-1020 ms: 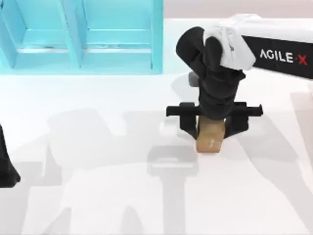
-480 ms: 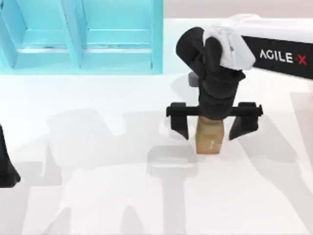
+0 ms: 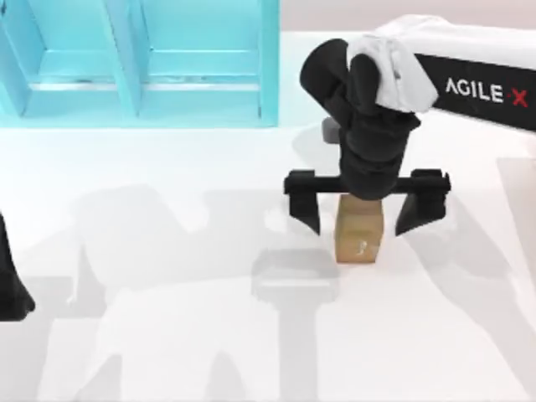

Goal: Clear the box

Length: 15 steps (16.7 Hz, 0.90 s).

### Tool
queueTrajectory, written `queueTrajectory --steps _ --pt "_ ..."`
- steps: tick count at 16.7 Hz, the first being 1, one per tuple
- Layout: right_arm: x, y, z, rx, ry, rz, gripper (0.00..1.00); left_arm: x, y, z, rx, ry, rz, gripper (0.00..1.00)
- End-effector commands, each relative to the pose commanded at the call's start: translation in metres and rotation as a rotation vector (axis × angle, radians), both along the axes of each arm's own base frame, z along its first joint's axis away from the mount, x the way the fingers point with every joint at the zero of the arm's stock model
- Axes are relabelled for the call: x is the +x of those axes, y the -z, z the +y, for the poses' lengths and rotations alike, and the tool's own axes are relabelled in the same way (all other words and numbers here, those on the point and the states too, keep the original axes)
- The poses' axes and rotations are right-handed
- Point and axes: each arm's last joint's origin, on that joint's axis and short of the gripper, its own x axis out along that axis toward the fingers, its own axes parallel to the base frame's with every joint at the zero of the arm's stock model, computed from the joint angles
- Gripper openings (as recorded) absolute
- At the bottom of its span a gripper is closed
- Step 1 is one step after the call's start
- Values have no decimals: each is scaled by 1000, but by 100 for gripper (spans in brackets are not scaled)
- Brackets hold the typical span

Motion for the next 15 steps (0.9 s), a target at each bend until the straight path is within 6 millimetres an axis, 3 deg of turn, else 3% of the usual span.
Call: queueTrajectory --steps 8,13,15 --pt "-1 -69 -1 0 0 0 100 0 0 0 0 0 0 100" --pt "-1 -68 -1 -2 -2 3 100 0 0 0 0 0 0 100" --pt "9 -65 -11 -10 -2 20 100 0 0 0 0 0 0 100"
